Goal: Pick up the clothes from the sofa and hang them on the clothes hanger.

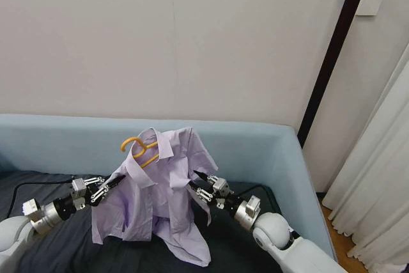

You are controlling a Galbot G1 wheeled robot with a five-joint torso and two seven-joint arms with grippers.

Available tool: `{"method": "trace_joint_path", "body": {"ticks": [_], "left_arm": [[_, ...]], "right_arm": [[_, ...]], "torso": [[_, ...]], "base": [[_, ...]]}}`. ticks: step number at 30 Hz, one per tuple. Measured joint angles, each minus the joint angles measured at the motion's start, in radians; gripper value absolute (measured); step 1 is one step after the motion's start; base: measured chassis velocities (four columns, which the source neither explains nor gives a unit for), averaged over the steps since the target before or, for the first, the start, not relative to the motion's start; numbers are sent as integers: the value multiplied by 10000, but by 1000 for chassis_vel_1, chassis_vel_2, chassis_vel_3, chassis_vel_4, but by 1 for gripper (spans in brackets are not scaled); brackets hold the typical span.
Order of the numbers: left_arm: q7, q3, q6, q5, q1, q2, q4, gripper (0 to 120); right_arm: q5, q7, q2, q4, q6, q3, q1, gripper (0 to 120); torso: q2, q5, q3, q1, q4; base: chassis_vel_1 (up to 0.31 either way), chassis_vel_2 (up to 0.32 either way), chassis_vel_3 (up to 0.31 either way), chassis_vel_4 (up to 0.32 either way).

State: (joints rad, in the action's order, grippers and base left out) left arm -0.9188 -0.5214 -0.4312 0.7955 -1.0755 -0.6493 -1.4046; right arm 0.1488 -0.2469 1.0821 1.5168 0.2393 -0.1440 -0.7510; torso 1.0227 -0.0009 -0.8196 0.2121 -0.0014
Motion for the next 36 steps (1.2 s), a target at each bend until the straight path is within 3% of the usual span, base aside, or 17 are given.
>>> {"method": "trace_joint_path", "body": {"ticks": [2, 6, 7, 10, 12, 18, 24, 36], "left_arm": [[22, -19, 22, 15, -2, 81, -35, 7], [157, -79, 113, 52, -62, 416, -245, 7], [157, -79, 113, 52, -62, 416, -245, 7], [221, -99, 213, 146, -79, 618, -424, 7], [254, -114, 242, 171, -83, 722, -492, 7], [386, -163, 260, 180, -85, 816, -544, 7], [550, -174, 361, 171, -8, 921, -553, 7], [797, -131, 554, 435, 412, 1450, -712, 7]], "right_arm": [[-166, 264, -33, 18, -78, -1, -5, 64], [-1240, 2986, -34, 476, -1356, -60, 39, 82], [-1240, 2986, -34, 476, -1356, -60, 39, 82], [-845, 6254, 71, 1139, -3862, -463, 215, 95], [442, 7548, 115, 1588, -5330, -658, 346, 99], [1791, 8195, -28, 2153, -7066, -854, 365, 100], [2840, 7715, -554, 2934, -8787, -1104, 233, 100], [3926, 6856, -952, 4095, -9457, 144, 105, 100]], "torso": [[0, 1, 0, 0, -1], [0, -1, 0, -1, 3], [0, -1, 0, -1, 3], [0, 0, 0, -1, 1], [0, 0, 0, -1, 1], [0, 0, 0, -1, 2], [0, 0, 0, -1, 1], [0, 0, 0, -1, 3]], "base": [[0, 0, 0, 0], [0, 0, 0, 0], [0, 0, 0, 0], [0, 0, 0, 0], [0, 0, 0, 0], [0, 0, 0, 0], [0, 0, 0, 0], [0, 0, 0, 0]]}}
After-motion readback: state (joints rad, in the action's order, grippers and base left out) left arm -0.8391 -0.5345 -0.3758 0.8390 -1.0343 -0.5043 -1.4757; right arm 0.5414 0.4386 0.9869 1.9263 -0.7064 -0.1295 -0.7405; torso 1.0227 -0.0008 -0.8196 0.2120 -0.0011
